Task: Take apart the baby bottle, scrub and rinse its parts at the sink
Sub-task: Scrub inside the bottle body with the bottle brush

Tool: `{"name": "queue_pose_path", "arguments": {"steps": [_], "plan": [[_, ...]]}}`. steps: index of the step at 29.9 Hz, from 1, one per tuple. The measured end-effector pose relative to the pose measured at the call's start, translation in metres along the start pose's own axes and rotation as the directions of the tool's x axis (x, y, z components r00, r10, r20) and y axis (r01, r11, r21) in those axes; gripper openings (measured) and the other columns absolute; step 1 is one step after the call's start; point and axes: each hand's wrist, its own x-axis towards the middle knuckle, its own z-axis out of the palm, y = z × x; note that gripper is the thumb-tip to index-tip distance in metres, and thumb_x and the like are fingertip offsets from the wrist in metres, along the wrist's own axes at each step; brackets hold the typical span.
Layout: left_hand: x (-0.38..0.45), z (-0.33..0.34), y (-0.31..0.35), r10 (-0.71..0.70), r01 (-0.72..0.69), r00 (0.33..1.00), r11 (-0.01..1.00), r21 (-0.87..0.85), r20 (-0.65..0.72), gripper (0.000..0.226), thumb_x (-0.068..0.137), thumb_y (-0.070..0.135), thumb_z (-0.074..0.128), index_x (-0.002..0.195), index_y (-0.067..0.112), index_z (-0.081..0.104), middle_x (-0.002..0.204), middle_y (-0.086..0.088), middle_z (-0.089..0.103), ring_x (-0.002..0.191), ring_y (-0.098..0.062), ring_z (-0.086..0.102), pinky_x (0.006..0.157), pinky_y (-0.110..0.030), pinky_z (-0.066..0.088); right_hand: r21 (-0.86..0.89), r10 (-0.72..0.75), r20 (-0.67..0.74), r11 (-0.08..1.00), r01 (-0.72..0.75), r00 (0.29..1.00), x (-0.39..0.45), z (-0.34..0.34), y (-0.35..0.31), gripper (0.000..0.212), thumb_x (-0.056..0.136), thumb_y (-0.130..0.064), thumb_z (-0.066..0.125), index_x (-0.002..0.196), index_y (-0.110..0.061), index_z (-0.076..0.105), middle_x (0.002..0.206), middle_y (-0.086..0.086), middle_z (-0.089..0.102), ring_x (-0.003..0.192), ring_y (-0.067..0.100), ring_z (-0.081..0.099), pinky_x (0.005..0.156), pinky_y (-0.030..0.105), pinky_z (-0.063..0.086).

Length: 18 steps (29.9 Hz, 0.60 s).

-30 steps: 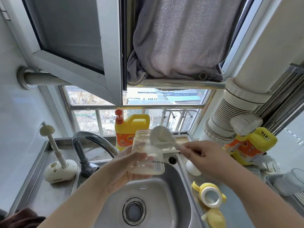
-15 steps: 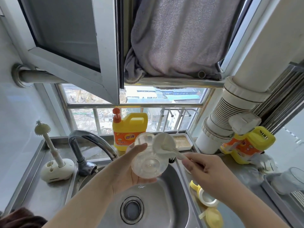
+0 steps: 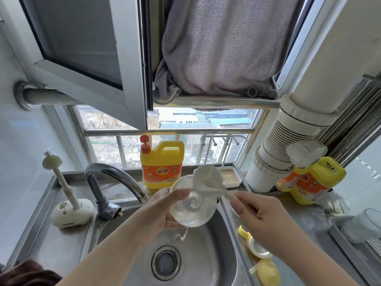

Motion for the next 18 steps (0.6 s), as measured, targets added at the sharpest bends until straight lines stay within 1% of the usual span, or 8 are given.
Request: {"name": "queue_pose_path", "arguments": {"steps": [3, 4, 6, 8, 11, 14, 16, 18], "plan": [[-0.001, -0.002, -0.001, -0.017, 0.02, 0.998, 0.998, 0.054, -0.065, 0.075, 0.051, 0.049, 0.079, 0.114, 0.018, 0.054, 0.097, -0.008, 0.073, 0.087, -0.027, 0.071, 0.078, -0.039, 0.057, -0.15, 0.006, 0.208, 0.988, 0.026, 0.978, -0.01, -0.005, -0.001, 0.021, 0.089, -0.055, 0.044, 0.098, -0.054, 0.062, 0.064, -0.007, 0.058, 0.056, 0.007, 0.049, 0.053, 0.018, 0.037], [-0.001, -0.002, -0.001, -0.019, 0.027, 0.997, 0.994, 0.103, -0.07, 0.075, 0.048, 0.053, 0.079, 0.112, 0.02, 0.056, 0.096, -0.006, 0.074, 0.088, -0.025, 0.071, 0.08, -0.038, 0.056, -0.202, 0.026, 0.239, 0.979, 0.023, 0.971, -0.011, -0.009, 0.001, 0.023, 0.088, -0.058, 0.041, 0.1, -0.056, 0.06, 0.069, -0.006, 0.06, 0.06, 0.007, 0.053, 0.055, 0.019, 0.041], [-0.001, 0.001, -0.002, -0.032, 0.046, 0.996, 0.984, 0.171, -0.087, 0.068, 0.05, 0.054, 0.078, 0.107, 0.021, 0.058, 0.098, -0.003, 0.072, 0.087, -0.017, 0.07, 0.071, -0.026, 0.056, -0.259, 0.05, 0.18, 0.966, -0.002, 0.982, -0.007, -0.015, 0.006, 0.028, 0.084, -0.064, 0.035, 0.098, -0.058, 0.06, 0.066, -0.009, 0.06, 0.061, 0.006, 0.053, 0.058, 0.025, 0.045], [0.0, 0.005, -0.003, -0.042, 0.062, 0.993, 0.979, 0.196, -0.106, 0.057, 0.058, 0.05, 0.076, 0.104, 0.02, 0.059, 0.098, 0.0, 0.07, 0.086, -0.01, 0.067, 0.061, -0.018, 0.05, -0.254, 0.029, 0.087, 0.967, -0.006, 0.996, 0.001, -0.011, 0.006, 0.034, 0.085, -0.062, 0.036, 0.103, -0.052, 0.062, 0.058, -0.018, 0.055, 0.056, 0.002, 0.049, 0.057, 0.024, 0.042], [0.005, 0.006, -0.006, -0.004, 0.041, 0.989, 0.968, 0.248, -0.148, 0.085, 0.045, 0.053, 0.079, 0.118, 0.016, 0.056, 0.099, 0.001, 0.07, 0.088, -0.009, 0.066, 0.068, -0.019, 0.048, -0.213, 0.02, 0.097, 0.977, 0.001, 0.995, 0.005, 0.003, 0.001, 0.024, 0.092, -0.05, 0.044, 0.105, -0.049, 0.063, 0.057, -0.02, 0.054, 0.057, 0.0, 0.048, 0.053, 0.014, 0.036], [0.004, 0.003, -0.008, 0.054, 0.01, 0.979, 0.951, 0.309, -0.198, 0.115, 0.039, 0.053, 0.088, 0.135, 0.011, 0.039, 0.102, 0.002, 0.063, 0.089, -0.009, 0.063, 0.069, -0.019, 0.048, -0.246, 0.075, 0.123, 0.968, -0.042, 0.99, 0.001, -0.005, 0.004, 0.02, 0.092, -0.051, 0.042, 0.093, -0.048, 0.062, 0.061, -0.008, 0.054, 0.058, 0.005, 0.047, 0.057, 0.02, 0.041], [0.004, 0.004, -0.008, 0.078, -0.003, 0.976, 0.938, 0.345, -0.204, 0.123, 0.036, 0.058, 0.085, 0.139, 0.011, 0.034, 0.107, 0.001, 0.062, 0.091, -0.01, 0.063, 0.068, -0.017, 0.049, -0.246, 0.089, 0.087, 0.967, -0.065, 0.992, 0.003, -0.005, 0.004, 0.023, 0.092, -0.049, 0.042, 0.097, -0.043, 0.064, 0.058, -0.014, 0.055, 0.056, 0.003, 0.048, 0.055, 0.021, 0.04], [0.004, 0.006, -0.007, 0.103, -0.019, 0.969, 0.938, 0.346, -0.225, 0.122, 0.034, 0.058, 0.077, 0.138, 0.013, 0.035, 0.11, 0.0, 0.062, 0.094, -0.012, 0.063, 0.071, -0.019, 0.052, -0.248, 0.033, 0.075, 0.969, -0.014, 0.997, 0.008, 0.004, -0.004, 0.028, 0.093, -0.05, 0.042, 0.105, -0.039, 0.065, 0.056, -0.018, 0.053, 0.056, 0.001, 0.047, 0.054, 0.019, 0.037]]}}
